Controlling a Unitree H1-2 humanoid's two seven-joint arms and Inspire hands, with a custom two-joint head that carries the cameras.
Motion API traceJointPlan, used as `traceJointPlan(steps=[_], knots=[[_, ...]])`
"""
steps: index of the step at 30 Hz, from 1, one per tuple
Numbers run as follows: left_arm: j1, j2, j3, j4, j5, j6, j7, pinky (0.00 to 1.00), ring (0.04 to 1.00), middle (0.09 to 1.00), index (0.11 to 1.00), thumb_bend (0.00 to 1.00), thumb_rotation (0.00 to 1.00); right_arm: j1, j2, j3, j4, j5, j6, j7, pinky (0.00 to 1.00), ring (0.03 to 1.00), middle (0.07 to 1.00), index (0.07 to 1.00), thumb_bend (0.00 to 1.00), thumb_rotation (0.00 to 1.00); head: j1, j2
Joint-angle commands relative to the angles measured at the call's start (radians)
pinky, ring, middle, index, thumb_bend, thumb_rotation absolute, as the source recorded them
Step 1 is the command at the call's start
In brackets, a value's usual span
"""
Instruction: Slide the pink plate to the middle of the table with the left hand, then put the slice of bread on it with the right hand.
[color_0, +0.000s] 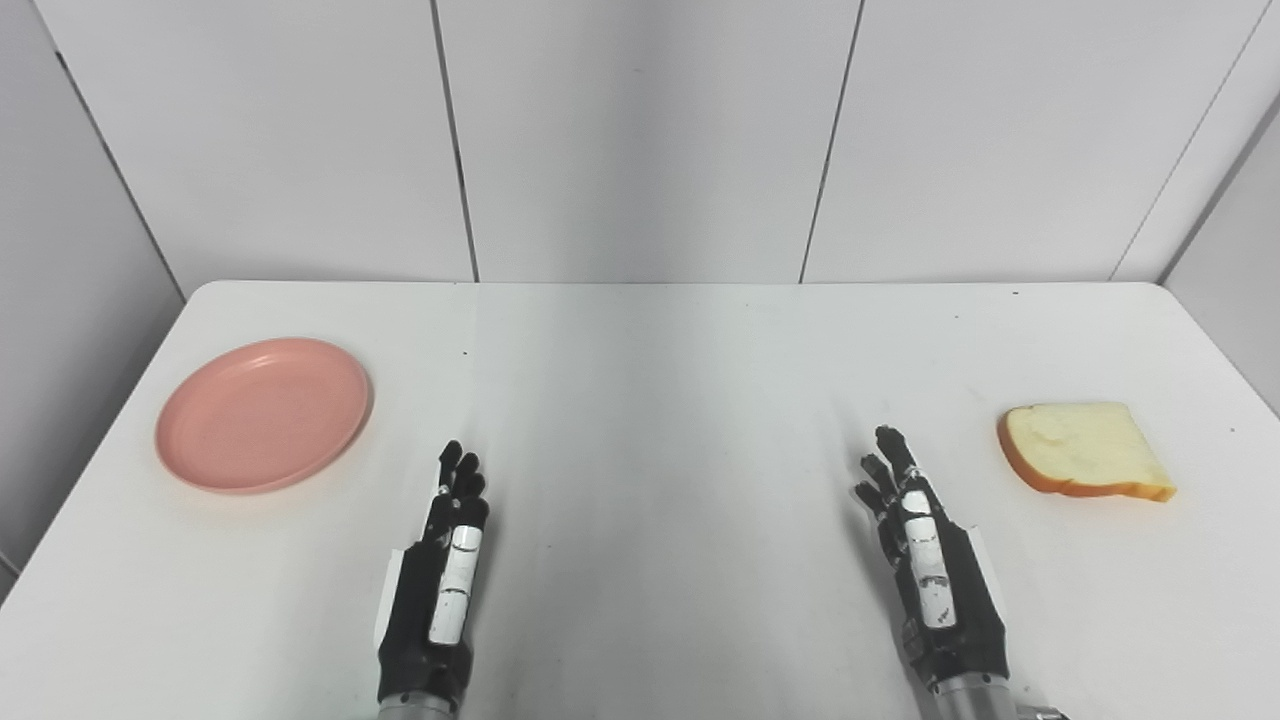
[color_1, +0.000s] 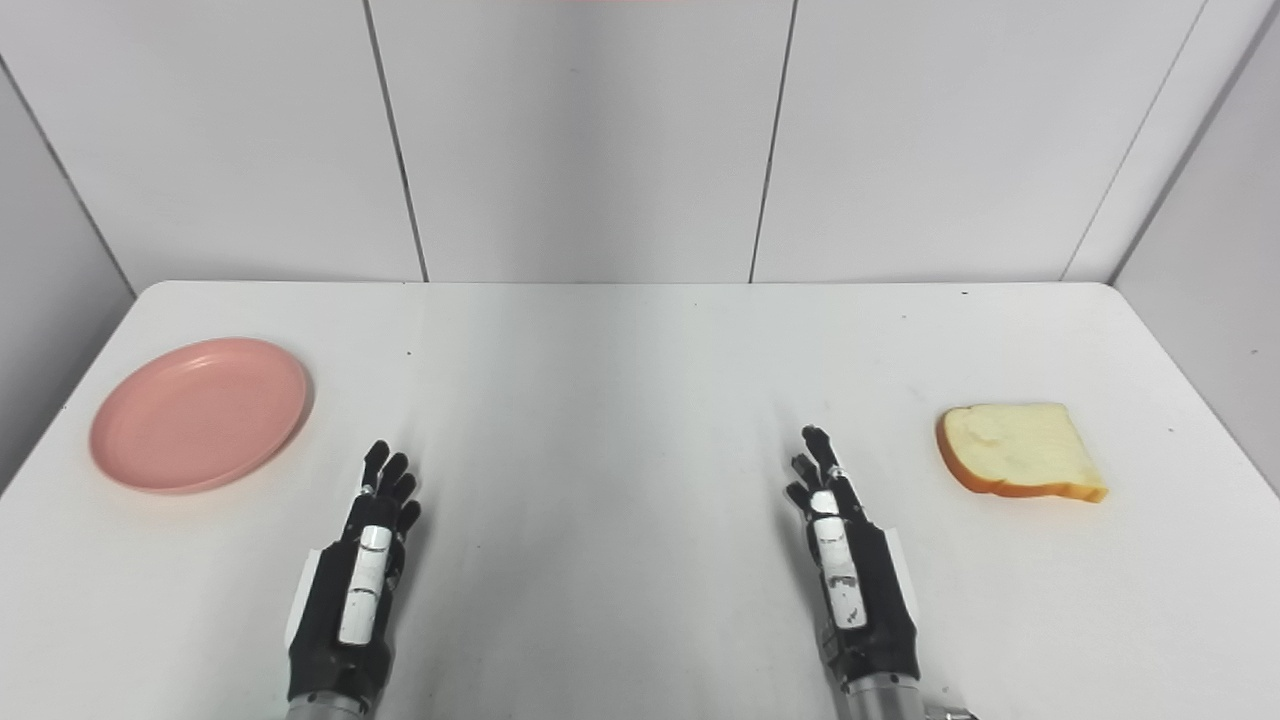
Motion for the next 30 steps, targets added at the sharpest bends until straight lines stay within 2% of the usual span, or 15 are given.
traceJointPlan(steps=[1,30], knots=[[-0.005,0.002,0.002,-0.011,-0.001,0.006,0.002,1.0,1.0,1.0,1.0,0.78,0.88,0.073,0.039,0.023,0.066,0.012,0.021,0.003,0.95,0.958,0.981,0.926,0.77,0.93,0.001,0.001],[-0.005,0.005,0.002,-0.015,-0.005,0.014,-0.003,1.0,1.0,1.0,1.0,0.77,0.87,0.074,0.039,0.023,0.065,0.01,0.022,0.001,0.94,0.95,0.978,0.929,0.78,0.92,0.001,0.002]])
